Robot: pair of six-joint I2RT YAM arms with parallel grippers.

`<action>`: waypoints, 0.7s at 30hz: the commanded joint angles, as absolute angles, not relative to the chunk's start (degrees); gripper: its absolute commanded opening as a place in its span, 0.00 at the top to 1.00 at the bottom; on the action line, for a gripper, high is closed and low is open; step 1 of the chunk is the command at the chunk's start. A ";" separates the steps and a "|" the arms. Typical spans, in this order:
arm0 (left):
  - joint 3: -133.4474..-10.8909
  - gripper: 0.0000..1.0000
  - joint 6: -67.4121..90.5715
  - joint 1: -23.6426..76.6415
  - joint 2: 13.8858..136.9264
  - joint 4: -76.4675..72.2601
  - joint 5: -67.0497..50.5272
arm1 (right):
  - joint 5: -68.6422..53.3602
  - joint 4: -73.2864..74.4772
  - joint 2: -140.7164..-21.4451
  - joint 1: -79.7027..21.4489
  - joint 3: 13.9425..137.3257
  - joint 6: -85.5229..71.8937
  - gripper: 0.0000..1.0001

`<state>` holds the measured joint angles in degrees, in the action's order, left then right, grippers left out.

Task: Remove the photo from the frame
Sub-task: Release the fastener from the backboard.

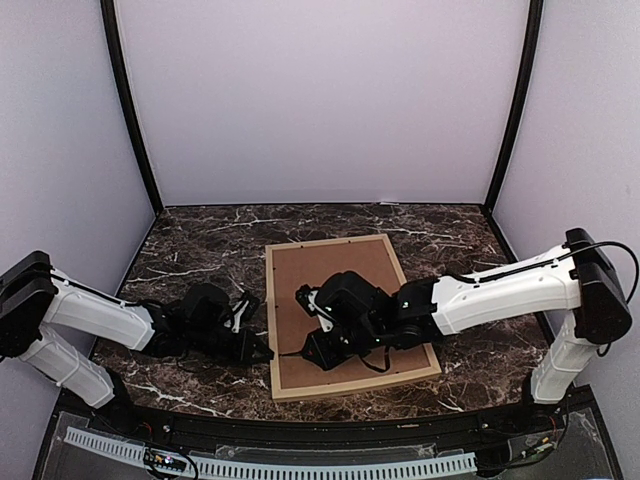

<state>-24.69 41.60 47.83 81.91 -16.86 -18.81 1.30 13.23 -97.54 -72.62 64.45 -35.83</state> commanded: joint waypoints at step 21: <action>-23.21 0.92 40.73 49.42 86.41 -16.36 -18.64 | -6.33 -4.80 -98.37 -77.66 74.47 -32.78 1.00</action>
<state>-24.62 41.85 47.79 82.96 -19.00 -18.96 2.90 17.65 -99.22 -73.67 68.84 -34.06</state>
